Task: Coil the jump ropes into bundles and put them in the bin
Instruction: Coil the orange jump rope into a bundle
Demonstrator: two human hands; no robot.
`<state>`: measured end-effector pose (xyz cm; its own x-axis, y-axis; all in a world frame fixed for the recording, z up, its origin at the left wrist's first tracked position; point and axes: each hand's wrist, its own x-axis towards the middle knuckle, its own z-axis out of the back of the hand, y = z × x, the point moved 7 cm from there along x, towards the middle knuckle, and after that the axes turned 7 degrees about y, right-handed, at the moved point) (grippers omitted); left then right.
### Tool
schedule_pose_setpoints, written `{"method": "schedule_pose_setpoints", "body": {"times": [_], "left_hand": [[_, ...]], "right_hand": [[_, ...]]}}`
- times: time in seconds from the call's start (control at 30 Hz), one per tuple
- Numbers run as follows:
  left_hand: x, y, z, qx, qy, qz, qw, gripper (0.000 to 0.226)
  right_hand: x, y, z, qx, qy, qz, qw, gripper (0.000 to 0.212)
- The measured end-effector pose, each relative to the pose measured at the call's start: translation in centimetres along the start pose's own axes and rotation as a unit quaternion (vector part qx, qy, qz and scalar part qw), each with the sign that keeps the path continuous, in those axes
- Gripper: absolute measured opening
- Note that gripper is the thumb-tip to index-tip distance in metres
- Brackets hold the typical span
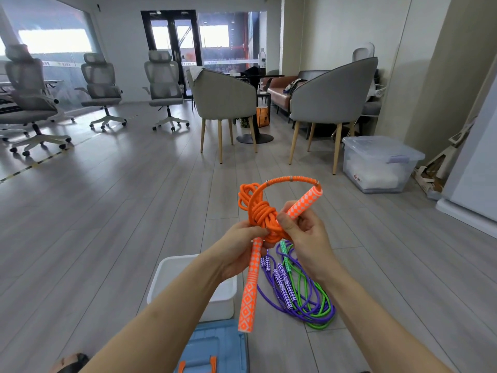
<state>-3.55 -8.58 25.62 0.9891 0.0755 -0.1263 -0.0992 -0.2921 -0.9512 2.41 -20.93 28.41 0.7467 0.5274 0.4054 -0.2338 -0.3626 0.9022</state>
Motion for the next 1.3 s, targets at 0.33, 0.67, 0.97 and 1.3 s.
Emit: {"method": "schedule_pose_setpoints", "body": {"times": [0.33, 0.67, 0.97, 1.3], "left_hand": [[-0.1, 0.5, -0.5, -0.056, -0.01, 0.026, 0.998, 0.045], [-0.6, -0.5, 0.1, -0.058, -0.055, 0.0, 0.997, 0.01], [-0.8, 0.8, 0.6, -0.025, -0.08, 0.06, 0.995, 0.023], [-0.5, 0.7, 0.0, -0.018, -0.097, 0.042, 0.994, 0.013]], "right_hand": [[-0.8, 0.2, -1.0, -0.14, 0.008, 0.018, 0.99, 0.013], [-1.5, -2.1, -1.5, -0.114, 0.147, -0.056, 0.981, 0.059], [-1.4, -2.4, -1.0, -0.209, 0.155, -0.033, 0.965, 0.057], [-1.8, -2.9, -0.3, -0.206, 0.054, -0.033, 0.977, 0.077]]}}
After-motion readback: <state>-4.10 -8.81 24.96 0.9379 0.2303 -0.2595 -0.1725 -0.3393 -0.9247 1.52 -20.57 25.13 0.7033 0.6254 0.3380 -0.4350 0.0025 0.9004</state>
